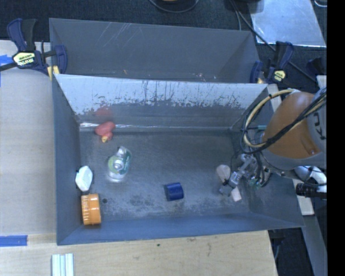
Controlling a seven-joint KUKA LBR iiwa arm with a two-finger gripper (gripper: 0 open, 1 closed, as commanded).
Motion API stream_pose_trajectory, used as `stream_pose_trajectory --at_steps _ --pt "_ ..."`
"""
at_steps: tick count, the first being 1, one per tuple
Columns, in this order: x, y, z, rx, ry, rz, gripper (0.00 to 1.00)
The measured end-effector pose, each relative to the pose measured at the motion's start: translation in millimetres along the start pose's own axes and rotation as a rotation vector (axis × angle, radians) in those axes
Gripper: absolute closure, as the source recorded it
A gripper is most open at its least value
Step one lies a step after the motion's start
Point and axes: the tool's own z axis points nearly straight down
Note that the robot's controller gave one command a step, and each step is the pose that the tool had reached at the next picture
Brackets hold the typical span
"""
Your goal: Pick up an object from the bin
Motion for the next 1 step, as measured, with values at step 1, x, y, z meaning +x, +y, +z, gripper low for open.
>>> stream_pose_trajectory --at_steps 1 --pt "-2.0 -7.1 -1.3 0.0 0.005 -0.142 1.0"
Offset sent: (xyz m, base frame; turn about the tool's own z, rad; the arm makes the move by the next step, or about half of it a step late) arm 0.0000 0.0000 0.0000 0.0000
